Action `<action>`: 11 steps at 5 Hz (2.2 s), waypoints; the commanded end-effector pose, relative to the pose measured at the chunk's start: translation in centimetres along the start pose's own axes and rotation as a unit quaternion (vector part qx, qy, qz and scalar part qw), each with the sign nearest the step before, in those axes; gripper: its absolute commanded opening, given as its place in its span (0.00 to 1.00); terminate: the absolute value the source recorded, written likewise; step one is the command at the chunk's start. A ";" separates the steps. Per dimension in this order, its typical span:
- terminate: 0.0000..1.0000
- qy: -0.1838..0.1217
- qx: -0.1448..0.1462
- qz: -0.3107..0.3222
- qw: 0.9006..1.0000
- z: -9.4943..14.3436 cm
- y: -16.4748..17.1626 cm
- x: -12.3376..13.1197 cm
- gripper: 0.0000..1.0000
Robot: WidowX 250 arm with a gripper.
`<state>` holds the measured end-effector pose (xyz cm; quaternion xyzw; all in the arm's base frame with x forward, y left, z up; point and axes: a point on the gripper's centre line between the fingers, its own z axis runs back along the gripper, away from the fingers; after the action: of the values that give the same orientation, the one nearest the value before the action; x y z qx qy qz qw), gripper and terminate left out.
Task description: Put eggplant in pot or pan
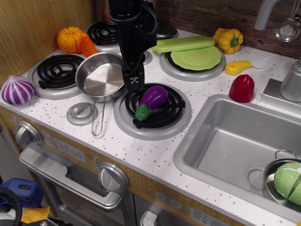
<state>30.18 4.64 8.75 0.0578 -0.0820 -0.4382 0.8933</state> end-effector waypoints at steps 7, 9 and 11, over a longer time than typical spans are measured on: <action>0.00 -0.030 -0.010 0.162 0.986 -5.2 1.5 3.5 1.00; 0.00 -0.046 -0.020 0.166 0.985 -6.9 0.8 3.4 1.00; 0.00 -0.045 -0.020 0.169 0.984 -7.5 0.2 3.8 0.00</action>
<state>33.56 1.79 1.62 -0.0006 -0.0923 -0.2876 0.9533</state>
